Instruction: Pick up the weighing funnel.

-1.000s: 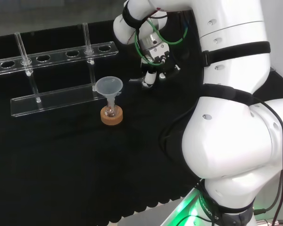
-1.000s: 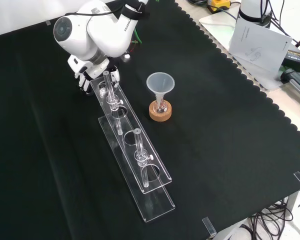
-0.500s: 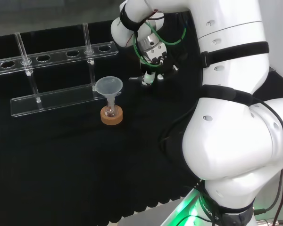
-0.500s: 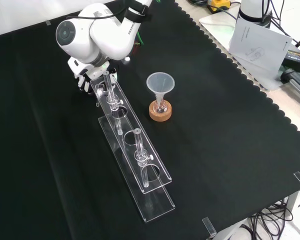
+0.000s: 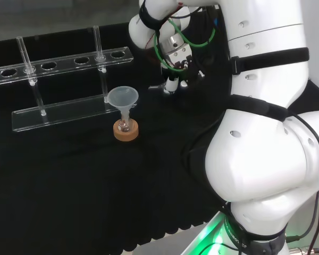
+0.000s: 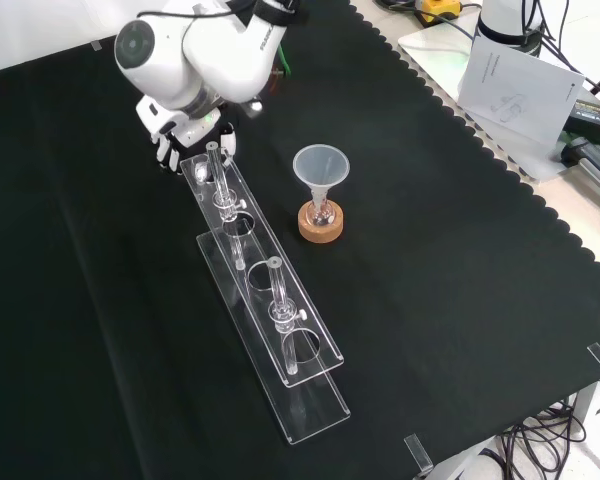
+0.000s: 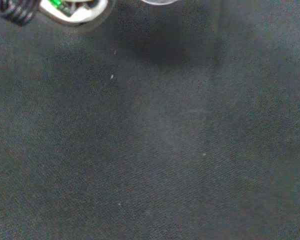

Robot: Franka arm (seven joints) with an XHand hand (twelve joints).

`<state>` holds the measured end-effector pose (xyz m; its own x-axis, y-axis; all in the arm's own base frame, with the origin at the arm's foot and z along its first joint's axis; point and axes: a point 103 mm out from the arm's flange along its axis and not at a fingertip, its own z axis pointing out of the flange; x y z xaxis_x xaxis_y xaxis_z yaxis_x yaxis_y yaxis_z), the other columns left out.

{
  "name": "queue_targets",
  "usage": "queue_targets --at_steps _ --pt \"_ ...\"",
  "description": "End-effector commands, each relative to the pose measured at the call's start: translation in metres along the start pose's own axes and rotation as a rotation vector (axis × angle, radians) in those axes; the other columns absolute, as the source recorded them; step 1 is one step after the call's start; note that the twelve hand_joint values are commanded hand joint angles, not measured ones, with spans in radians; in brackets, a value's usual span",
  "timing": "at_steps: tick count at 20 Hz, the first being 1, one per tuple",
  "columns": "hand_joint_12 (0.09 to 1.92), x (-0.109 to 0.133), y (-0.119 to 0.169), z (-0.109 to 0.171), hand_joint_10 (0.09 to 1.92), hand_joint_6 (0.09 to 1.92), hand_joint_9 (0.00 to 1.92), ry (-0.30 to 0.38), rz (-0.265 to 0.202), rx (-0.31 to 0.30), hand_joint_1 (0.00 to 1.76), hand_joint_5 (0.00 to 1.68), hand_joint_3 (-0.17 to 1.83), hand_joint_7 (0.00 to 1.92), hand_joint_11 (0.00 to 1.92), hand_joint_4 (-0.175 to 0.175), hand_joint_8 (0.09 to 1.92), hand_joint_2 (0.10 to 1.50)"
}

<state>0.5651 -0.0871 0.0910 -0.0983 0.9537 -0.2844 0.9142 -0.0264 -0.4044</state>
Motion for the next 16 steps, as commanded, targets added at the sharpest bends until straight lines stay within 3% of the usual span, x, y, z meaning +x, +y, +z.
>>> queue_targets --at_steps 1,16 --pt "1.17 -0.016 -0.031 -0.023 0.43 0.86 0.90 0.000 0.026 -0.030 1.08 1.16 0.61 0.58 0.66 0.175 0.66 0.73" --pt "1.13 -0.035 -0.127 -0.054 0.42 0.85 0.92 -0.018 0.075 -0.027 1.08 1.16 0.61 0.60 0.69 0.175 0.67 0.73"
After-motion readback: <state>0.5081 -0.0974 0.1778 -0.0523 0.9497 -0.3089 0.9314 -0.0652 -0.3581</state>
